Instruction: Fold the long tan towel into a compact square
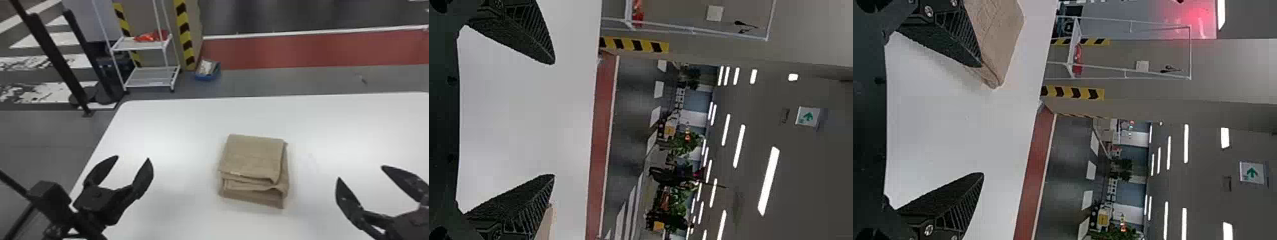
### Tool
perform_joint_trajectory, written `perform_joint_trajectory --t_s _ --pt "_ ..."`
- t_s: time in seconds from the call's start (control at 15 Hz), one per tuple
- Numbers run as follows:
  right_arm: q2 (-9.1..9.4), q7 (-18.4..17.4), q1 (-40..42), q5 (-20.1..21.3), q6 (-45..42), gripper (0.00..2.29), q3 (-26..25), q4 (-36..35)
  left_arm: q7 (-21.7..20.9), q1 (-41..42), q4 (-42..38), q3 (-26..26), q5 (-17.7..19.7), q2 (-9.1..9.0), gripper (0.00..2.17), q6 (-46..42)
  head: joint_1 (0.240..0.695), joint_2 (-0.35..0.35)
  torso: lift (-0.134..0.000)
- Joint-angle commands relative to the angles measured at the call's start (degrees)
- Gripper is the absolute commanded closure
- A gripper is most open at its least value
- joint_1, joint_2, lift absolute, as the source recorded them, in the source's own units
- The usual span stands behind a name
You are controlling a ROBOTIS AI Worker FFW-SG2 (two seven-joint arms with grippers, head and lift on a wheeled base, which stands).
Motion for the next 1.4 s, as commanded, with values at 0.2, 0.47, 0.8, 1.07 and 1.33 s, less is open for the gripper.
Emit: perform_joint_trajectory --t_s 0.2,0.47,0.8,1.07,1.33 --pt "0.05 -0.93 2.89 -0.63 -6.69 0.12 1.67 -0.47 -1.6 2.8 2.19 -1.54 -4.36 -0.32 0.08 -6.71 0.695 0.188 -0.125" --pt "0.05 -2.33 3.42 -0.9 -8.1 0.12 2.29 -0.47 -1.6 3.59 1.57 -2.68 -4.89 -0.32 0.08 -6.53 0.695 0.178 -0.125" --pt "0.05 -3.21 3.42 -1.16 -8.1 0.12 2.37 -0.47 -1.34 3.06 1.84 -2.68 -4.36 -0.32 0.08 -4.77 0.695 0.172 -0.125" --pt "0.05 -3.21 3.42 -1.16 -8.62 0.12 2.46 -0.04 4.99 3.85 1.13 -4.44 -4.63 -0.32 0.09 -5.65 0.695 0.177 -0.125" --pt "0.05 -3.13 3.42 -2.3 -10.73 0.12 2.37 0.58 16.07 5.43 -0.54 -8.75 -8.06 -0.32 0.08 -5.12 0.695 0.206 -0.125"
